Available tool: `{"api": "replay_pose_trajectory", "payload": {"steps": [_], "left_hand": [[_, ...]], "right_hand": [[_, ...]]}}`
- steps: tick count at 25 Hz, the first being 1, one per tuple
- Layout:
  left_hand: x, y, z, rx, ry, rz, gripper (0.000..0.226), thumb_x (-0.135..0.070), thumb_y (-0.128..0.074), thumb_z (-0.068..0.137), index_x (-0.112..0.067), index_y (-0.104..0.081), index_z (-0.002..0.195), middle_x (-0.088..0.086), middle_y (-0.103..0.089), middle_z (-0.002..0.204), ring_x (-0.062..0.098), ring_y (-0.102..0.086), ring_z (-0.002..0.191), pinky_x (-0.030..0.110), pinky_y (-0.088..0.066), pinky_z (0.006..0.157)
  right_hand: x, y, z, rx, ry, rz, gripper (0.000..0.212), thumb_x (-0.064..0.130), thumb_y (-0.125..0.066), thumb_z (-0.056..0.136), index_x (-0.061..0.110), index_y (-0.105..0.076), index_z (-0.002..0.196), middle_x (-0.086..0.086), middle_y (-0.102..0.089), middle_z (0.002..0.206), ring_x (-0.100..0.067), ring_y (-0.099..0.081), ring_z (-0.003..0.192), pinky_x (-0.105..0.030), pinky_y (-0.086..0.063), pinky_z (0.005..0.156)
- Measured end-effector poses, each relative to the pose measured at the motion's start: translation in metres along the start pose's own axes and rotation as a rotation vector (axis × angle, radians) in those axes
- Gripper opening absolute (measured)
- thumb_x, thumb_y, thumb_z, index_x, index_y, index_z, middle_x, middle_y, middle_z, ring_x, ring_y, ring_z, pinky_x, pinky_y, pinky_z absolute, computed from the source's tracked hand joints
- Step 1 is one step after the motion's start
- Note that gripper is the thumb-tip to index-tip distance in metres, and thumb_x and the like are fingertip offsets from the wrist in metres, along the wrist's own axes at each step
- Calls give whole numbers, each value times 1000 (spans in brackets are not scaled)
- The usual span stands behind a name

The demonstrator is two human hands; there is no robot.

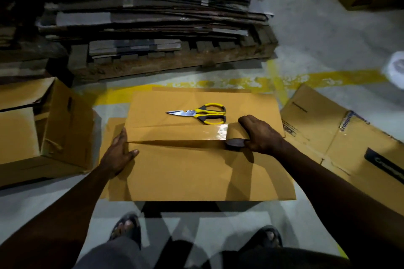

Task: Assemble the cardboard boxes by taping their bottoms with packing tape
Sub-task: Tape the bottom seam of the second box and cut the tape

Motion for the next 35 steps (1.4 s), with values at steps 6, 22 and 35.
{"api": "replay_pose_trajectory", "payload": {"steps": [6,22,35], "left_hand": [[3,-4,5,49,-33,15,95,-37,-58,93,-18,13,152,8,-2,162,33,-21,144,41,-31,108],[-126,-65,-25,38,-430,686,75,-46,-26,98,-8,10,152,13,21,158,33,14,147,53,-2,117],[-236,-121,-28,248,-592,778,82,-50,-34,97,-12,13,152,7,24,158,29,16,147,49,-5,119]], "right_hand": [[-48,20,-18,12,-109,-314,60,50,-57,79,12,-50,125,-12,-60,114,-35,-55,104,-44,-41,81],[-65,10,-23,-70,-136,-261,106,97,-19,68,29,-39,147,-10,-53,95,-29,-49,85,-38,-44,64],[-78,10,-39,-74,-146,-58,75,49,-61,85,23,-31,149,-11,-55,118,-34,-50,109,-43,-45,80]]}}
Point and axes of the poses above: each hand's wrist, its own z-axis towards the middle knuckle, its own y-axis out of the back of the hand, x = y × z, the point moved 3 cm from there along z, towards the middle knuckle
